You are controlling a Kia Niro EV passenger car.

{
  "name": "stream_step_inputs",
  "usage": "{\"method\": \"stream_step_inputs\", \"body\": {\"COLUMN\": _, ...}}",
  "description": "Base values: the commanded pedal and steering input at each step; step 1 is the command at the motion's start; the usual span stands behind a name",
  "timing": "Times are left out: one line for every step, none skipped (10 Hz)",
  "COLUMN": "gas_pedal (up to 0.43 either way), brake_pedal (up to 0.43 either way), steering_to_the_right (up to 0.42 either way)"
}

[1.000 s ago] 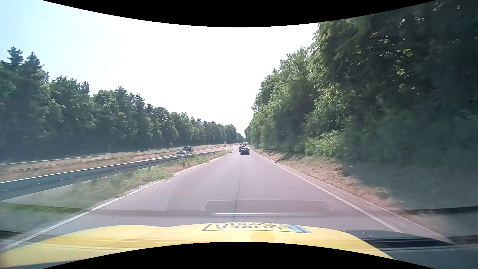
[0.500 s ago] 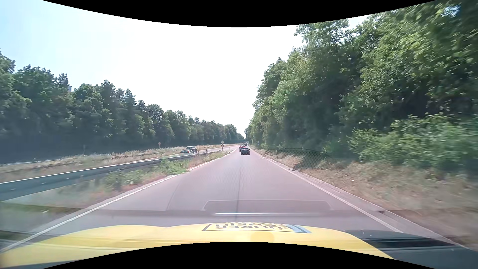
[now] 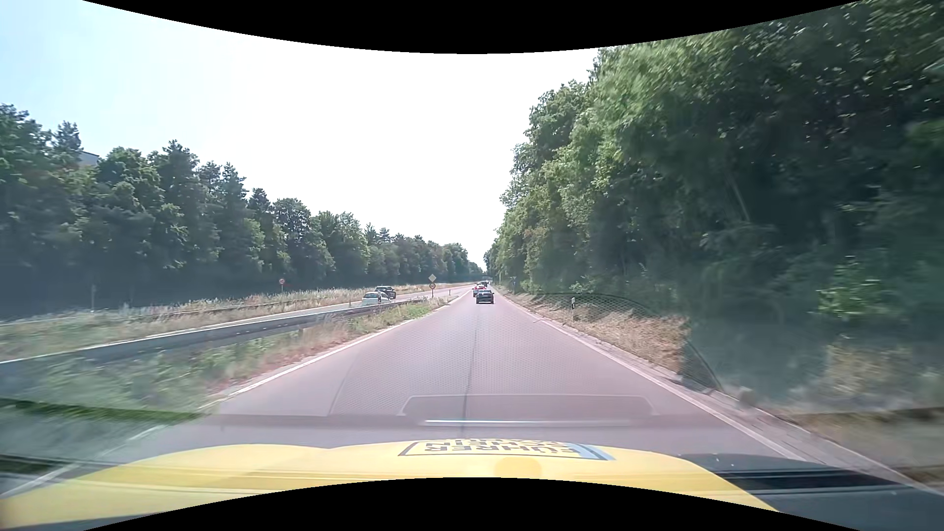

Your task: Follow the waypoints while adhering to traffic rules and regulations

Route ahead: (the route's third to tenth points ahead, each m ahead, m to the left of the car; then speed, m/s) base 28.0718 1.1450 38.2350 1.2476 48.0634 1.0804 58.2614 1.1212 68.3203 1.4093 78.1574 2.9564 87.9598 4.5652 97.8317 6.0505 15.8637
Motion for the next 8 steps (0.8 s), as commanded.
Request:
{"method": "stream_step_inputs", "body": {"gas_pedal": 0.059, "brake_pedal": 0.000, "steering_to_the_right": -0.001}}
{"method": "stream_step_inputs", "body": {"gas_pedal": 0.059, "brake_pedal": 0.000, "steering_to_the_right": -0.001}}
{"method": "stream_step_inputs", "body": {"gas_pedal": 0.059, "brake_pedal": 0.000, "steering_to_the_right": -0.002}}
{"method": "stream_step_inputs", "body": {"gas_pedal": 0.059, "brake_pedal": 0.000, "steering_to_the_right": -0.001}}
{"method": "stream_step_inputs", "body": {"gas_pedal": 0.059, "brake_pedal": 0.000, "steering_to_the_right": -0.002}}
{"method": "stream_step_inputs", "body": {"gas_pedal": 0.059, "brake_pedal": 0.000, "steering_to_the_right": -0.001}}
{"method": "stream_step_inputs", "body": {"gas_pedal": 0.059, "brake_pedal": 0.000, "steering_to_the_right": -0.002}}
{"method": "stream_step_inputs", "body": {"gas_pedal": 0.059, "brake_pedal": 0.000, "steering_to_the_right": -0.001}}
